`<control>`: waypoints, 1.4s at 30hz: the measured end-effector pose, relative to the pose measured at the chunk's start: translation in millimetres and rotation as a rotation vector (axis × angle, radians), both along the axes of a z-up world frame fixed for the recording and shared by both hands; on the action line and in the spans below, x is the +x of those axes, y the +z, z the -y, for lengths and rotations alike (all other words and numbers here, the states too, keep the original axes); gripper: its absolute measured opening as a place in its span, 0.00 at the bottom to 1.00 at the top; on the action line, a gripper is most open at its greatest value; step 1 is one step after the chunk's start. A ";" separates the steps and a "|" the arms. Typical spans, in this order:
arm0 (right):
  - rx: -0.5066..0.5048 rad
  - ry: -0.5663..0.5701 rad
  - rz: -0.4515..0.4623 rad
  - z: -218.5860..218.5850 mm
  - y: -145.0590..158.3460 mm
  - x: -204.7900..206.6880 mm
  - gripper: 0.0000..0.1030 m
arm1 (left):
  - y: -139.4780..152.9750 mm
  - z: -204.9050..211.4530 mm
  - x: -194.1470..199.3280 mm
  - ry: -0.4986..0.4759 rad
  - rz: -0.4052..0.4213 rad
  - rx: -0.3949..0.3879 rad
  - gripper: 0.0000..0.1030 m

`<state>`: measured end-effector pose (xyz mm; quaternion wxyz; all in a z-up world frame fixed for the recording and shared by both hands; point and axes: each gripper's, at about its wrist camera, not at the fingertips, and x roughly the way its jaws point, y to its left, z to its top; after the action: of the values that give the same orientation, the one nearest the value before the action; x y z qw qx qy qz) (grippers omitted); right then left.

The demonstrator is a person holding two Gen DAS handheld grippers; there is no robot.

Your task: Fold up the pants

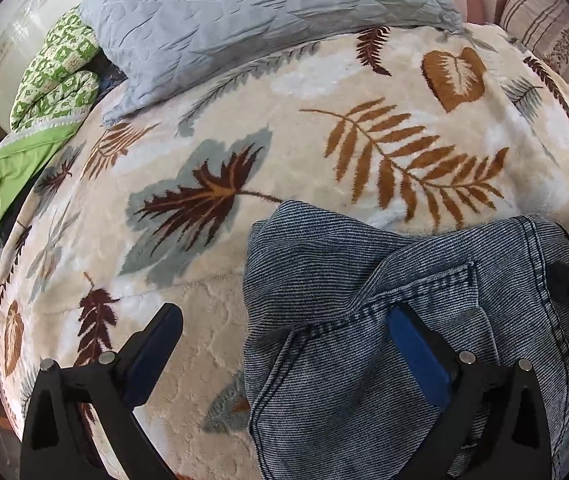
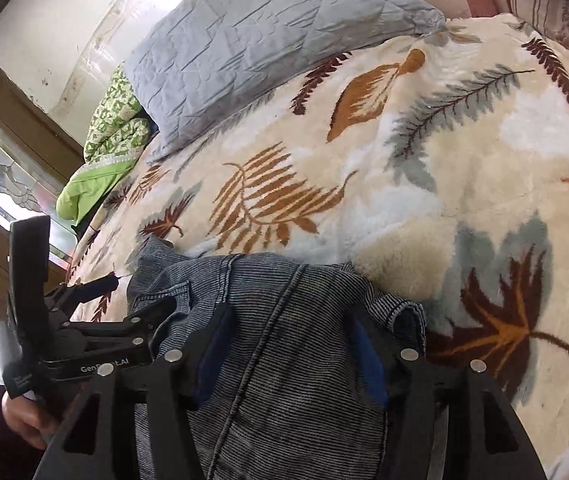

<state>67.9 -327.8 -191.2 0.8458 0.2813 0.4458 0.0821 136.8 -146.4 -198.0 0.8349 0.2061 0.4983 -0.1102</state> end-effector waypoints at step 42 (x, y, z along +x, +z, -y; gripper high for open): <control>-0.196 -0.029 0.082 -21.0 26.1 -61.0 0.65 | 202.1 -66.4 -121.5 0.061 0.401 -0.133 1.00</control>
<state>6.9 -306.8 -165.1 0.8879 0.2000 0.4126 0.0375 15.2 -80.0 4.1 0.9321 0.1533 0.3197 -0.0741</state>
